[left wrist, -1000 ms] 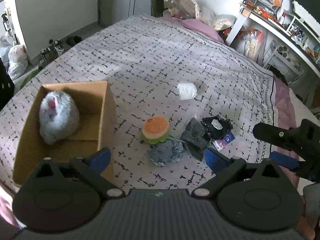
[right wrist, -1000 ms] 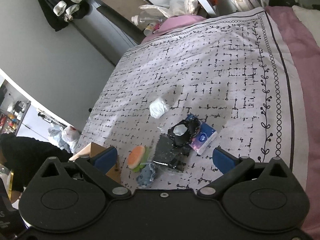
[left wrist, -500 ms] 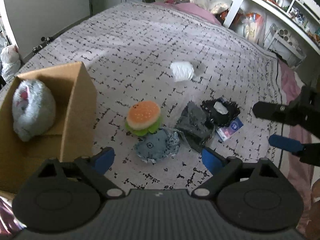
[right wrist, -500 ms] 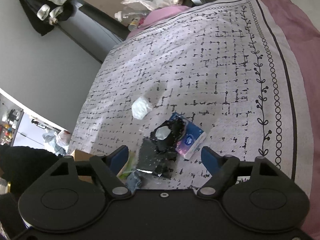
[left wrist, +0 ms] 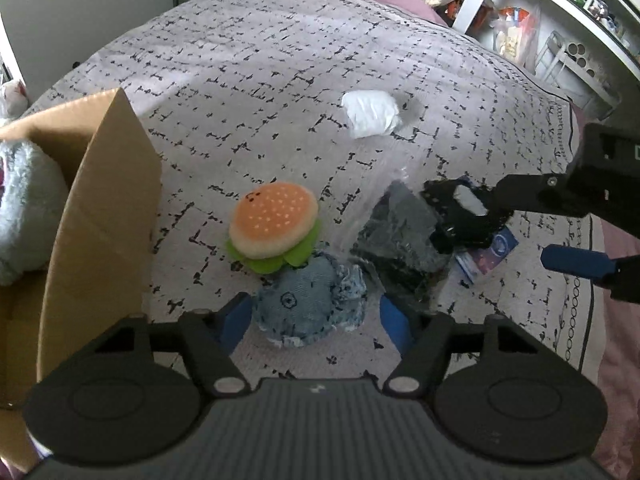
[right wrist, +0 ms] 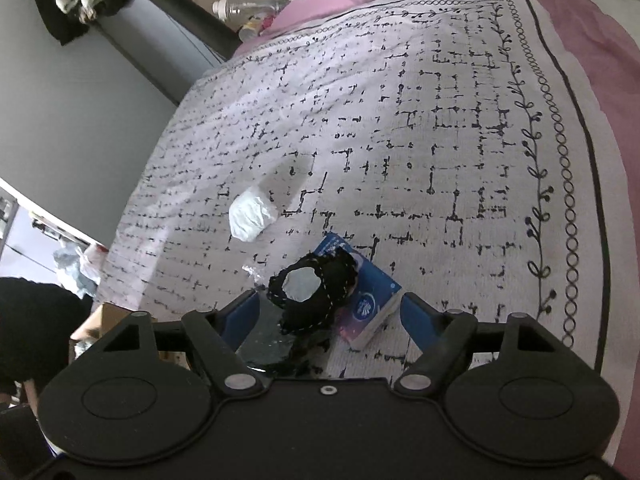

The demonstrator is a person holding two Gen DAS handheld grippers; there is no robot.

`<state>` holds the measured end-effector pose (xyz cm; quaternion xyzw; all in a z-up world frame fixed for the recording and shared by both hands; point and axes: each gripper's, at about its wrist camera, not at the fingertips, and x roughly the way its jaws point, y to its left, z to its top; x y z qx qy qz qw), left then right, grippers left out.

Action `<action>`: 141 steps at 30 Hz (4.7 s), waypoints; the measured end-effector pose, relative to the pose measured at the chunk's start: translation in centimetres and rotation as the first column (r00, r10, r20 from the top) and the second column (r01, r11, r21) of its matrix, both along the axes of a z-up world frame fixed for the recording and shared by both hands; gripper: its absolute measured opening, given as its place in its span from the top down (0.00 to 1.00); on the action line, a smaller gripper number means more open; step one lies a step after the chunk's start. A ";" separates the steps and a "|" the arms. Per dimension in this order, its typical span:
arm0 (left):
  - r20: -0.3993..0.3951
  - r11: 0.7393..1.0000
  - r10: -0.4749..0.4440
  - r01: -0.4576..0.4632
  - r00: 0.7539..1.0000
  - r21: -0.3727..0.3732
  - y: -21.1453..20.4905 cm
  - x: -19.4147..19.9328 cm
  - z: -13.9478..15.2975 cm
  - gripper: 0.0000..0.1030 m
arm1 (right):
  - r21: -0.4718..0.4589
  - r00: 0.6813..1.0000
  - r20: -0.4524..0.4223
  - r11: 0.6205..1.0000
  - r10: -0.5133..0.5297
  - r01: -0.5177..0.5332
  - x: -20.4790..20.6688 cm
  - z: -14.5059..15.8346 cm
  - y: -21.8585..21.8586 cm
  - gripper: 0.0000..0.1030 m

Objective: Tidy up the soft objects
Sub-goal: 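Grasp the blue denim plush with left gripper while right grasps black fluffy item, then carry the blue plush and black item over the box with both grippers, then open both grippers to drop both items into the box, then move both grippers toward the burger plush and black bag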

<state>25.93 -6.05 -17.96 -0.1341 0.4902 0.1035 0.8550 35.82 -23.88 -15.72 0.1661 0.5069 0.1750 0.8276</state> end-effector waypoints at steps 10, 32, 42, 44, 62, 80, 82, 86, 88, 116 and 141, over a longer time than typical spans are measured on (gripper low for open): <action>0.017 0.998 0.011 -0.010 1.000 -0.062 1.4 0.0 -0.7 0.60 | -0.123 0.997 0.029 0.990 0.070 -0.066 0.5 -1.2 2.8 0.30; 0.161 0.998 -0.003 0.013 0.987 -0.059 2.1 -3.7 5.3 0.65 | -0.096 0.981 0.136 0.988 0.136 -0.124 -3.2 1.9 2.9 0.81; 0.223 0.999 -0.008 0.017 0.975 -0.039 3.2 -6.0 9.2 0.65 | -0.052 0.964 0.211 0.987 0.161 -0.153 -6.1 4.7 3.7 0.81; 0.230 0.999 -0.010 0.018 0.973 -0.033 3.5 -6.3 9.9 0.65 | -0.049 0.960 0.221 0.985 0.172 -0.165 -6.5 5.1 4.1 0.81; 0.250 0.999 0.042 -0.040 0.967 -0.013 8.9 -9.5 12.2 0.65 | -0.075 0.925 0.279 0.967 0.256 -0.245 -9.4 7.4 9.5 0.81; 0.192 0.987 0.154 -0.143 0.969 -0.072 15.5 -12.3 9.5 0.65 | -0.085 0.906 0.293 0.952 0.307 -0.295 -11.0 7.4 14.9 0.80; 0.185 0.985 0.163 -0.151 0.969 -0.080 16.1 -12.4 9.1 0.65 | -0.090 0.904 0.290 0.949 0.314 -0.301 -11.0 7.2 15.6 0.80; 0.170 0.980 0.186 -0.172 0.968 -0.097 17.5 -12.7 8.2 0.65 | -0.098 0.898 0.285 0.942 0.335 -0.321 -11.4 6.8 17.2 0.80; 0.165 0.979 0.192 -0.177 0.967 -0.105 18.0 -12.8 7.9 0.65 | -0.100 0.893 0.286 0.938 0.347 -0.333 -11.5 6.8 17.9 0.80; 0.062 0.960 0.242 -0.230 0.968 -0.161 20.1 -13.0 7.8 0.32 | -0.080 0.907 0.274 0.947 0.320 -0.310 -10.4 7.1 18.3 0.49; 0.080 0.990 0.140 -0.136 0.987 -0.045 10.0 -10.5 12.5 0.23 | 0.013 0.968 0.224 0.993 0.108 -0.114 -7.0 8.8 3.8 0.12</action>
